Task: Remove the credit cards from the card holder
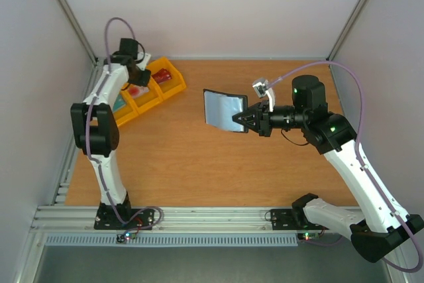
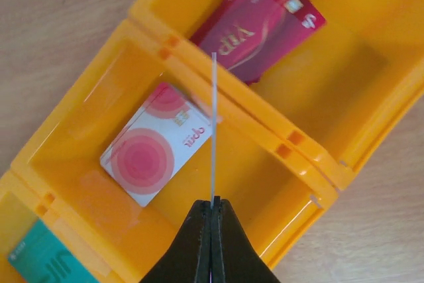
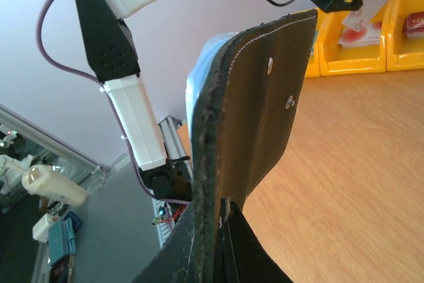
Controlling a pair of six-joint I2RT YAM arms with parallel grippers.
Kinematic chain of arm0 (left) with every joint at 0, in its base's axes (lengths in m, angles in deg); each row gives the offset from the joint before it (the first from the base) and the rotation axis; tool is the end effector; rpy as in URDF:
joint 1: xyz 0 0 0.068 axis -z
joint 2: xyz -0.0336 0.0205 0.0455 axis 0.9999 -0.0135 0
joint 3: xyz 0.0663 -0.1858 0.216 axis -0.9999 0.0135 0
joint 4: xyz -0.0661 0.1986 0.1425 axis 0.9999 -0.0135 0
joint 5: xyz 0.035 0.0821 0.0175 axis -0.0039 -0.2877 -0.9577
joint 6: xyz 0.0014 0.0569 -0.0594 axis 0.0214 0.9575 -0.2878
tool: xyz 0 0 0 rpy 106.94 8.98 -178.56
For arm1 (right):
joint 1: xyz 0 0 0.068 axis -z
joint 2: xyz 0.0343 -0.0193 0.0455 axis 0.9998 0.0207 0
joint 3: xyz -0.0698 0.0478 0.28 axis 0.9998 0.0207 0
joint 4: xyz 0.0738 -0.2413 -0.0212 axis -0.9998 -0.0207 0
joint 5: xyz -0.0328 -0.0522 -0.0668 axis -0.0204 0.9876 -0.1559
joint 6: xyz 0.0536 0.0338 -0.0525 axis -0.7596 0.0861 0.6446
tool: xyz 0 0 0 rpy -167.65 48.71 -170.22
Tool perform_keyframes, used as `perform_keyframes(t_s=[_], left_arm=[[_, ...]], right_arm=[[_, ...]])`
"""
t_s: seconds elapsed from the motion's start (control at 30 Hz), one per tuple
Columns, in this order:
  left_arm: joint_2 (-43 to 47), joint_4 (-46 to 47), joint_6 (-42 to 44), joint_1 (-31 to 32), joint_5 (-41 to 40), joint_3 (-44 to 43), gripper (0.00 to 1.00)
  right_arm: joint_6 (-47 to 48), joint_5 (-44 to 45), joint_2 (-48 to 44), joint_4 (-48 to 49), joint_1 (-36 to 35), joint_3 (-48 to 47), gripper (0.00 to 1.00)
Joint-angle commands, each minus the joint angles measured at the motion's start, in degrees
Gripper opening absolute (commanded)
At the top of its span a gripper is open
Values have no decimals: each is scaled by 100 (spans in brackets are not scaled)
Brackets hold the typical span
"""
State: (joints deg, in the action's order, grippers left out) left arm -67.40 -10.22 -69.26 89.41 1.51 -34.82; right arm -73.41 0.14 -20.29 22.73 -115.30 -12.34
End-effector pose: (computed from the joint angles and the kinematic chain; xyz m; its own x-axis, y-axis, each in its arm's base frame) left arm 0.4656 -0.0041 0.2553 -0.8404 0.2020 -0.5030 0.1924 0.9787 0.0717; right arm 0.1563 0.1384 0.4197 -0.1333 -0.2612 -0.9560 -0.9725 0.2202 0.0755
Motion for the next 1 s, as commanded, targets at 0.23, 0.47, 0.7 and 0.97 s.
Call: perform_keyframes(t_s=[0.23, 0.47, 0.7, 0.97], left_arm=[[14, 1574, 2414, 313, -1996, 665, 0], [376, 1868, 3079, 338, -1527, 1263, 0], [-63, 1824, 3414, 351, -1959, 962, 0], [61, 1896, 3919, 351, -2183, 1374, 0]], right_arm=[[97, -97, -130, 16, -33, -139, 1], [103, -91, -119, 24, -34, -131, 1], [87, -108, -126, 44, -41, -137, 1], [115, -91, -137, 28, -37, -110, 1]])
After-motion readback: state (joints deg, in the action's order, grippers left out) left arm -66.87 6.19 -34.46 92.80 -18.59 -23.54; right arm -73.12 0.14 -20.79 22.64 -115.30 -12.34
